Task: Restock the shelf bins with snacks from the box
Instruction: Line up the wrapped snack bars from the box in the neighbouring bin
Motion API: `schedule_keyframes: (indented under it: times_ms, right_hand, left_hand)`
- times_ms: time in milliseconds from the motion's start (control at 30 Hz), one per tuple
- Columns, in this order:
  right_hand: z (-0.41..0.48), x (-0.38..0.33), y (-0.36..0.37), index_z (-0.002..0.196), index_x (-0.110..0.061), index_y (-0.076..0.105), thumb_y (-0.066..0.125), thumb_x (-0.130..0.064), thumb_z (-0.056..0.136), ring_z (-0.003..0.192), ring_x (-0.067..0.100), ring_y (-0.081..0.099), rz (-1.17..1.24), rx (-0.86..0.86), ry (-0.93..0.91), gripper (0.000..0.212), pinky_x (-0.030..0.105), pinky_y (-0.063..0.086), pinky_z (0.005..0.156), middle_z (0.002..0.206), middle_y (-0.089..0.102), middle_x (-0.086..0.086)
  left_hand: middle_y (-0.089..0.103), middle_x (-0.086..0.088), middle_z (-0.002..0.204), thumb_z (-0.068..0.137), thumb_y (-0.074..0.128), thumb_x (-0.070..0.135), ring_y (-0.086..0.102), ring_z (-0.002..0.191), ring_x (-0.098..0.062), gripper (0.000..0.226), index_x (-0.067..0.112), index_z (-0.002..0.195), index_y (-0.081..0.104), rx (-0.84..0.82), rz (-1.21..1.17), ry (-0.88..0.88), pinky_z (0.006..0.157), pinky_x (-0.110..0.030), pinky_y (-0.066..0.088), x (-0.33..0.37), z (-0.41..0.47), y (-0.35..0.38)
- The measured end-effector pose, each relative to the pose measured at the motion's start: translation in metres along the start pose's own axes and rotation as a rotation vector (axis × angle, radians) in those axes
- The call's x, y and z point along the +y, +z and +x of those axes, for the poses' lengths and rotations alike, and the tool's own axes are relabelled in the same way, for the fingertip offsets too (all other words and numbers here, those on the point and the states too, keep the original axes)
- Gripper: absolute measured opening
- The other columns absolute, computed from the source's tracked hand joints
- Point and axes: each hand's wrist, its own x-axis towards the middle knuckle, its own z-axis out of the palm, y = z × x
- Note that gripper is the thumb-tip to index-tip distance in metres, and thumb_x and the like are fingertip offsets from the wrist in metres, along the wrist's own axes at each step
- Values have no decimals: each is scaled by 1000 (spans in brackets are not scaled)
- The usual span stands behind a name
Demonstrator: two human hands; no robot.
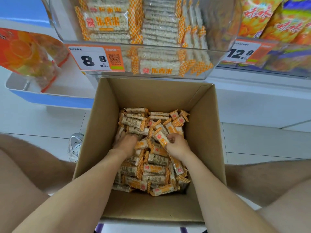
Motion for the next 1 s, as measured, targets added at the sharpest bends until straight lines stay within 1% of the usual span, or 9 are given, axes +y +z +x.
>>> schedule_keyframes:
  times_ms: [67, 167, 267, 367, 433, 533, 667, 800, 1000]
  right_hand:
    - [-3, -5, -6, 145, -19, 53, 56, -10, 100, 95, 24, 65, 46, 6, -6, 46, 41, 56, 83, 116, 62, 5]
    - [-8, -17, -16, 132, -20, 66, 57, -18, 101, 101, 15, 63, 128, 59, -80, 32, 39, 51, 90, 122, 67, 0]
    - [-15, -30, -24, 119, -21, 78, 62, -20, 98, 121, 26, 64, 169, 60, -198, 27, 39, 53, 101, 122, 73, -1]
    - [-26, -43, -31, 118, -22, 80, 65, -16, 98, 108, 8, 67, 151, 15, -325, 26, 13, 54, 77, 122, 74, -3]
    - [-36, -52, -35, 117, -21, 80, 66, -14, 97, 108, 2, 65, 149, -1, -373, 26, 8, 49, 75, 117, 73, -9]
    - [-51, -62, -45, 120, -23, 79, 70, -17, 94, 118, 5, 61, 109, -16, -411, 28, 22, 49, 99, 111, 68, -21]
    - [-69, -70, -53, 128, -32, 76, 73, -43, 80, 128, 1, 60, -45, -47, -487, 50, 39, 45, 117, 133, 70, -14]
    - [-94, -93, -59, 125, -30, 77, 64, -52, 79, 113, -1, 66, -60, -2, -626, 52, 40, 53, 105, 118, 75, -16]
    - [-140, -148, -69, 119, -26, 70, 59, -39, 87, 99, 4, 67, 28, 113, -859, 36, 27, 53, 84, 108, 73, -12]
  left_hand:
    - [61, -1, 131, 94, 72, 28, 42, 133, -36, 31, 33, 123, 62, 86, -138, 21, 108, -50, 36, -3, -1, 0]
    - [66, 8, 120, 80, 86, 30, 60, 119, -23, 37, 43, 111, 70, 192, -453, 101, 99, -38, 48, -7, -8, -15]
    - [68, 12, 115, 69, 96, 22, 62, 106, -8, 61, 30, 124, 71, 153, -659, 152, 88, -22, 48, -3, -24, -47]
    - [65, 12, 110, 62, 99, 21, 58, 97, 4, 79, 32, 131, 62, 248, -727, 192, 75, -5, 41, 5, -40, -79]
    - [65, 14, 111, 61, 100, 22, 60, 98, 5, 76, 31, 127, 65, 289, -762, 231, 82, -10, 47, 6, -52, -95]
    - [70, 14, 114, 64, 99, 20, 67, 102, 1, 66, 31, 122, 70, 273, -787, 328, 91, -25, 56, 4, -72, -117]
    - [72, 13, 113, 76, 92, 25, 68, 104, -2, 42, 33, 113, 74, 239, -788, 395, 93, -27, 57, 5, -101, -150]
    - [73, 15, 103, 81, 85, 31, 69, 99, -6, 22, 35, 101, 76, 302, -716, 423, 94, -43, 57, 0, -130, -192]
    - [69, 10, 115, 87, 84, 23, 70, 101, -9, 34, 33, 116, 68, 466, -843, 481, 92, -37, 58, -11, -181, -256]
